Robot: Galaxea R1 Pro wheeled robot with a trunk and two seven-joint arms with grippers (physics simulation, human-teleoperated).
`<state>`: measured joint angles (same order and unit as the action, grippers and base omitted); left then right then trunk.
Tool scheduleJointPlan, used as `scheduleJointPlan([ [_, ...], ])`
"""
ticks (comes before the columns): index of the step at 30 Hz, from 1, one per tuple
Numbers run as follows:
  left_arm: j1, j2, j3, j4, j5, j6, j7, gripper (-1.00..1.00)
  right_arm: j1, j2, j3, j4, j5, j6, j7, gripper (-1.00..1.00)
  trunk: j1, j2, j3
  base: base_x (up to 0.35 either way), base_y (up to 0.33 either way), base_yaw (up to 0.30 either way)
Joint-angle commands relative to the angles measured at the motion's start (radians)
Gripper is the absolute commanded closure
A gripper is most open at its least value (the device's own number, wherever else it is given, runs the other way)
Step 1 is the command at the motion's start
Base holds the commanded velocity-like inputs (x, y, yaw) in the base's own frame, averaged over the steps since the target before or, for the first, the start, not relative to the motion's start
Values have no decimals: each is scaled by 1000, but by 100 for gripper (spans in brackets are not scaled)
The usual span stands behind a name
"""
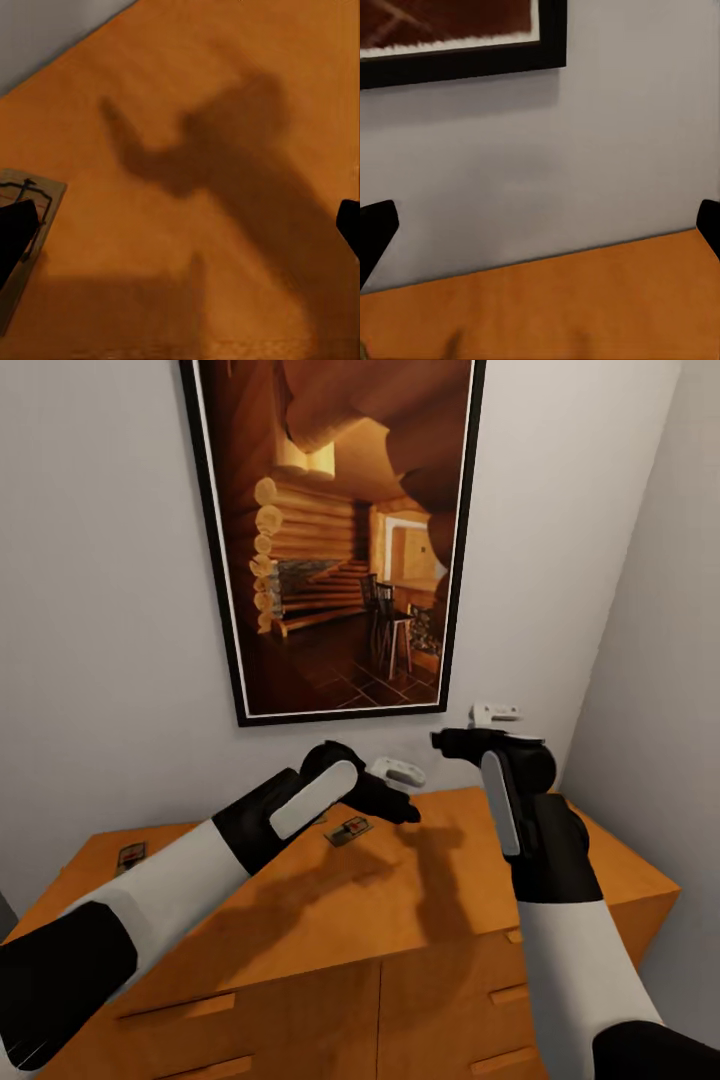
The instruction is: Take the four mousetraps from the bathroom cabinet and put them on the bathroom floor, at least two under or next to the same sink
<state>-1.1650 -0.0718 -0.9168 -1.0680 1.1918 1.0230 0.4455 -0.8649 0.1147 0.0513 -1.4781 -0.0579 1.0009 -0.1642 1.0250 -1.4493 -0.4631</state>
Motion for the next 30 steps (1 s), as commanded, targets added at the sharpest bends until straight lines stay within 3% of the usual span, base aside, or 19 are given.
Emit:
scheduleJointPlan([
  [1, -3, 1, -7, -3, 4, 2, 8, -100, -3, -6, -2, -2, -18, 4, 9, -100, 0, -1, -1, 0, 0, -3],
  [5, -5, 6, -9, -7, 3, 2, 3, -100, -11, -37, -30, -3, -91, 4, 100, -100, 0, -1, -1, 0, 0, -2],
  [9, -7, 24, -9, -9, 3, 2, 1, -100, -27, -85, -86, 1, -213, 4, 229, -100, 0, -1, -1, 0, 0, 0],
  [15, -8, 55, -10, -11, 3, 3, -1, -100, -39, -192, -174, 30, -459, 4, 412, -100, 0, -1, -1, 0, 0, 0],
  [16, -8, 65, -10, -12, 3, 4, -2, -100, -40, -218, -187, 35, -546, 5, 444, -100, 0, -1, -1, 0, 0, 0],
  [21, -9, 91, -11, -19, 4, 4, -18, -100, -41, -255, -194, 37, -735, 7, 481, -100, 0, -1, -1, 0, 0, 0],
  [25, -10, 118, -13, -27, 4, 4, -63, -100, -37, -275, -188, 40, -821, 9, 491, -100, 0, -1, -1, 0, 0, 0],
  [30, -12, 155, -16, -36, -2, 2, -157, -100, -34, -287, -182, 43, -858, 9, 493, -100, 0, -1, -1, 0, 0, 0],
])
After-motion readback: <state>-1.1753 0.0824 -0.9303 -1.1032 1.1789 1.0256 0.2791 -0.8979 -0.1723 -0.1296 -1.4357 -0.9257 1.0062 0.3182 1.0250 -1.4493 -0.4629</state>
